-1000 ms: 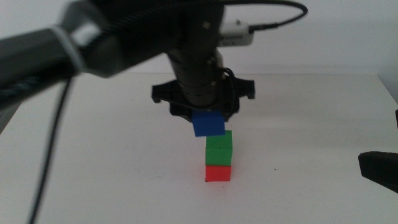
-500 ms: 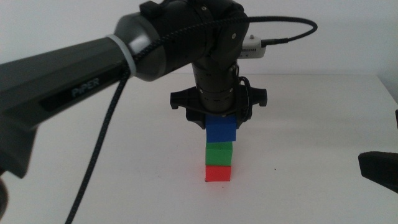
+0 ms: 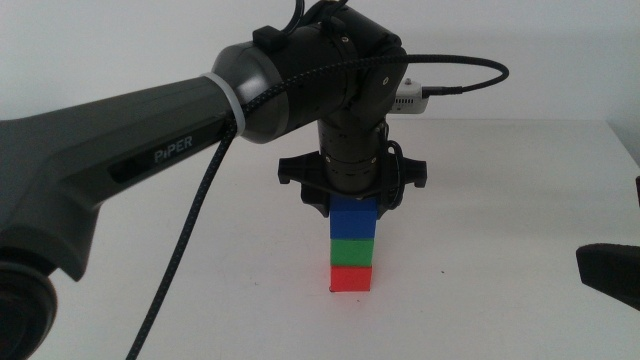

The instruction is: Stack red cubes first, then green, then blue cubes in a specific spot.

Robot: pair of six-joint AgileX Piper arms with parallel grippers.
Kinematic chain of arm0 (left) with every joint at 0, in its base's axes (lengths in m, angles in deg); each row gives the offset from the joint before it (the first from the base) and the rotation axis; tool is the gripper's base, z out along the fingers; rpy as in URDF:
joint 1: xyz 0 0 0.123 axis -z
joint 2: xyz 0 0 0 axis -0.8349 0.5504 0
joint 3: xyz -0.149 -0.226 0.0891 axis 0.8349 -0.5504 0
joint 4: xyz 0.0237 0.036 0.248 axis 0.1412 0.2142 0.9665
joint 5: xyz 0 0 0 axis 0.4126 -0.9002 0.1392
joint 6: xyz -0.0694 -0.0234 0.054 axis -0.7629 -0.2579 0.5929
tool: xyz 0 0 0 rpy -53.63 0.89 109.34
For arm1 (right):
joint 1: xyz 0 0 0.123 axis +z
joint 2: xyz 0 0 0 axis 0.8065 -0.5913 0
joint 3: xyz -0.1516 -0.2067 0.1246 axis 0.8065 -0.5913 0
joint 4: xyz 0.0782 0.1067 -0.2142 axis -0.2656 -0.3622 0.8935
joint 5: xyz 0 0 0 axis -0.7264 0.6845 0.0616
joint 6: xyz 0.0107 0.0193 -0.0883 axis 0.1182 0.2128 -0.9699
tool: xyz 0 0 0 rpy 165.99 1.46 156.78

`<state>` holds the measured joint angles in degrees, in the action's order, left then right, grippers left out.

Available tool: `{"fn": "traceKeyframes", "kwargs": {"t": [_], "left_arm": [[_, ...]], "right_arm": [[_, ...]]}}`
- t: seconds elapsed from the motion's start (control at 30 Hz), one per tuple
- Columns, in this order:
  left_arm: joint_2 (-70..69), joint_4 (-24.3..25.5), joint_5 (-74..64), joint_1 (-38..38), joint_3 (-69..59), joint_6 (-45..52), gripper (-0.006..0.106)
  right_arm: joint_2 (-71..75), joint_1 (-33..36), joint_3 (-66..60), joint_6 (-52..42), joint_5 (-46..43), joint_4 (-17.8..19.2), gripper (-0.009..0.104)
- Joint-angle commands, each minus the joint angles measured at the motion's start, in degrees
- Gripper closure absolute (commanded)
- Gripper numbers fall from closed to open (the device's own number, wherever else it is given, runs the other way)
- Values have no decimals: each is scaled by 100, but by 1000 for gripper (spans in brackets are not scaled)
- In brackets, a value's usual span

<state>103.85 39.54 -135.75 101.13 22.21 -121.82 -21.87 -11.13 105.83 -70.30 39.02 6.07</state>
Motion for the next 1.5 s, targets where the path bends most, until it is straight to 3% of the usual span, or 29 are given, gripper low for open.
{"fn": "traceKeyframes", "kwargs": {"t": [0.0, 0.3, 0.57, 0.93, 1.0, 1.03, 1.47], "left_arm": [[-39, 84, 103, 9, 35, -7, 86], [-39, 84, 259, 9, 35, 149, 84], [-39, 146, 178, 9, 21, 138, 74], [-39, 38, 101, 9, 21, 73, 74], [-39, 53, 86, 9, 21, 73, 62], [-39, 54, 86, 9, 21, 73, 36], [-49, 133, 93, 9, 58, 493, 14]], "right_arm": [[28, -42, -19, -34, -91, 15, 4], [28, -42, -19, -34, -91, 15, 4], [28, -42, -19, -17, -91, 14, 4], [28, -42, -19, -17, -91, 14, 4], [28, -42, -19, -17, -91, 14, 4], [28, -42, -19, -17, -91, 14, 4], [28, -42, -19, -17, -91, 14, 4]]}}
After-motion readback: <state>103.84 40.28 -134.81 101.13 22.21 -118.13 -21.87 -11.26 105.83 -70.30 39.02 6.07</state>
